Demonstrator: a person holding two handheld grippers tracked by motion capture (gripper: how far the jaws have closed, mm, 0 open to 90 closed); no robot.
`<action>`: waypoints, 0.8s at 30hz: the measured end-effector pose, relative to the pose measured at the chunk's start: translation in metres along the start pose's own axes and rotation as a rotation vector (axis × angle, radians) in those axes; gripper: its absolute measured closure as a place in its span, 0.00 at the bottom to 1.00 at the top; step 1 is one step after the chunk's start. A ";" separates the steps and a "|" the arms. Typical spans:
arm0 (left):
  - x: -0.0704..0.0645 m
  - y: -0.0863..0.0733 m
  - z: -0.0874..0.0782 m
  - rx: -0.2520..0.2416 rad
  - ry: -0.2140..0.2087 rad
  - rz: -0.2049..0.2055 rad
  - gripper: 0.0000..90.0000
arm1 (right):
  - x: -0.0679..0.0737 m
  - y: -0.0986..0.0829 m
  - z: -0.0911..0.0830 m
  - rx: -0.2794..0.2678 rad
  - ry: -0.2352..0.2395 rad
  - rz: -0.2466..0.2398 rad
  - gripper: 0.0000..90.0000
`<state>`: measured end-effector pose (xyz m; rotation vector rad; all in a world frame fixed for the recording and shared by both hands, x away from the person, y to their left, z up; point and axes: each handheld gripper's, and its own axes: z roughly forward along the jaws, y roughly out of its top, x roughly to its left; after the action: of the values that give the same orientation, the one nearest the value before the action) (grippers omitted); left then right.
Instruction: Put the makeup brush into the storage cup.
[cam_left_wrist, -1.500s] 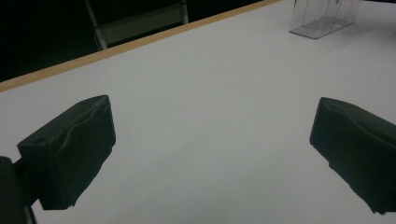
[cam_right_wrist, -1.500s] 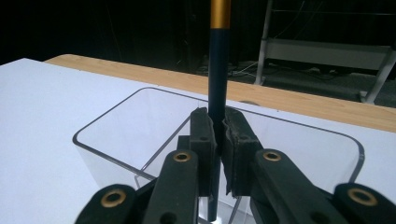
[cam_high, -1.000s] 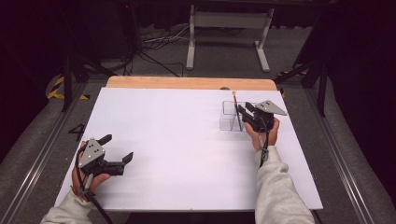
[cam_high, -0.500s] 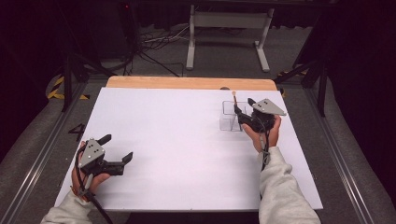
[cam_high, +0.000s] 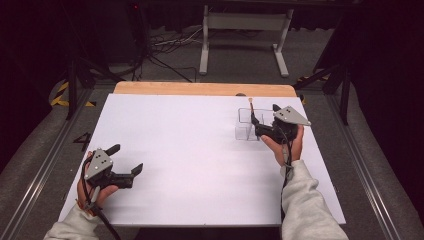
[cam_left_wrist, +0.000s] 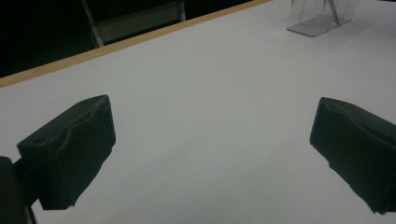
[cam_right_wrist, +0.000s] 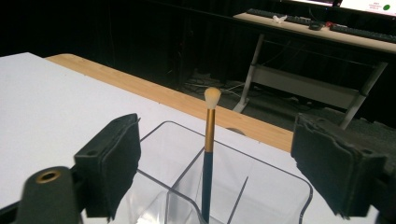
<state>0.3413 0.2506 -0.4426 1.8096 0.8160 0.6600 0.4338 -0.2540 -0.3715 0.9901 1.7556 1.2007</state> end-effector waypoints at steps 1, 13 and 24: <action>0.000 0.000 0.000 0.003 -0.002 0.001 0.01 | 0.001 0.001 -0.001 0.003 -0.009 -0.007 0.15; -0.001 0.000 0.001 0.006 -0.007 0.006 0.01 | 0.002 0.002 -0.015 0.007 -0.002 -0.027 0.12; -0.001 0.000 0.002 0.011 -0.012 0.012 0.01 | 0.003 -0.002 -0.028 0.030 0.036 -0.056 0.14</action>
<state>0.3419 0.2488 -0.4433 1.8282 0.8033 0.6524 0.4072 -0.2612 -0.3673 0.9359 1.8222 1.1669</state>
